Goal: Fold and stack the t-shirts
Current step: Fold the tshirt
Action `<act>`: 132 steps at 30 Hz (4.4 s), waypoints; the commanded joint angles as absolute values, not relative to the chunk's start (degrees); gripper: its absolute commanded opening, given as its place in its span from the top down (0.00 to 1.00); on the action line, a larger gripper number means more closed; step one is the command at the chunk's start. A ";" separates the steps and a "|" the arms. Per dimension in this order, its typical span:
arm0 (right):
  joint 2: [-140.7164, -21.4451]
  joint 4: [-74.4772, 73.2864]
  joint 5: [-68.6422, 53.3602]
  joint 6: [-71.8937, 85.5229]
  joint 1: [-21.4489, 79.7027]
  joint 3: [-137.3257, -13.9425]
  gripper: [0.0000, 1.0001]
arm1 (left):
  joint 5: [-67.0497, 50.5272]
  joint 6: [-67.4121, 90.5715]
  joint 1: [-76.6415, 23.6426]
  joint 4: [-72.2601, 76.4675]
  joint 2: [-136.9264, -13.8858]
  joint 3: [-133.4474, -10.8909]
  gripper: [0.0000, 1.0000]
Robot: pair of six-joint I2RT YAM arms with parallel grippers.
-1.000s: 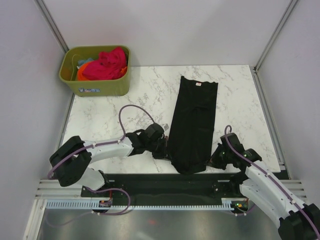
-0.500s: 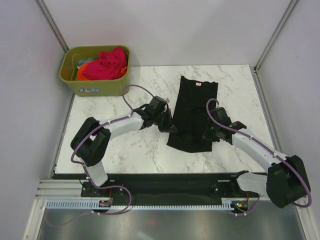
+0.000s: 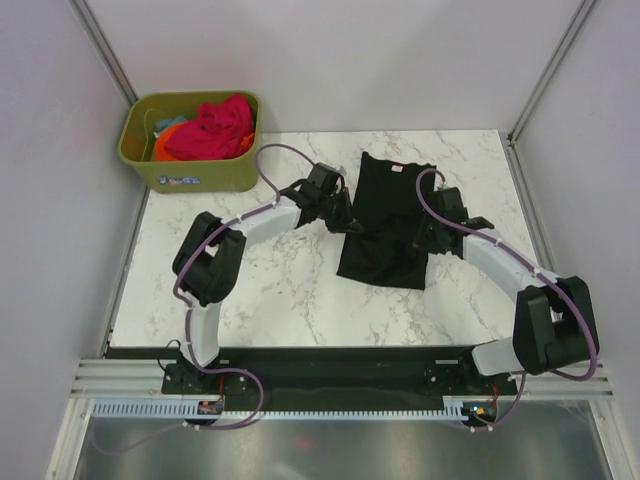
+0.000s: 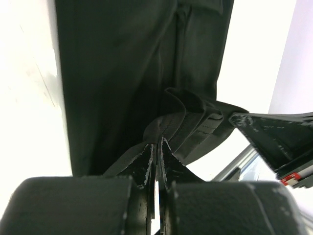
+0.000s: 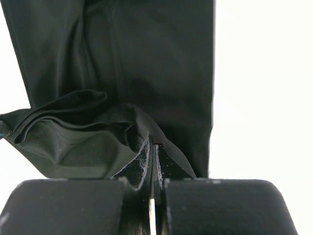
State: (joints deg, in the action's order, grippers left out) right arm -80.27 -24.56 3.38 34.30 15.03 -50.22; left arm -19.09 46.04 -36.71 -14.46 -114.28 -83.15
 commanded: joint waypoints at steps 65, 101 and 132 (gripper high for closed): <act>-99.24 -19.59 -2.29 35.86 2.11 -61.25 0.64 | -22.85 33.40 -33.40 -14.06 -112.76 -73.30 0.51; -74.36 -26.27 -1.84 33.57 2.02 -34.11 1.00 | -21.28 44.12 -37.61 -4.92 -103.54 -57.93 0.98; -60.21 -25.49 3.95 47.55 2.11 -24.70 0.62 | -16.35 58.36 -44.03 5.89 -107.14 -53.44 0.53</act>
State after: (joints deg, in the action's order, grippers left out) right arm -61.87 -26.50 1.08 46.06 2.24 -26.33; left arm -19.51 56.40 -43.75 5.87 -105.97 -53.52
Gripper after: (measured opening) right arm 0.403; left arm 0.486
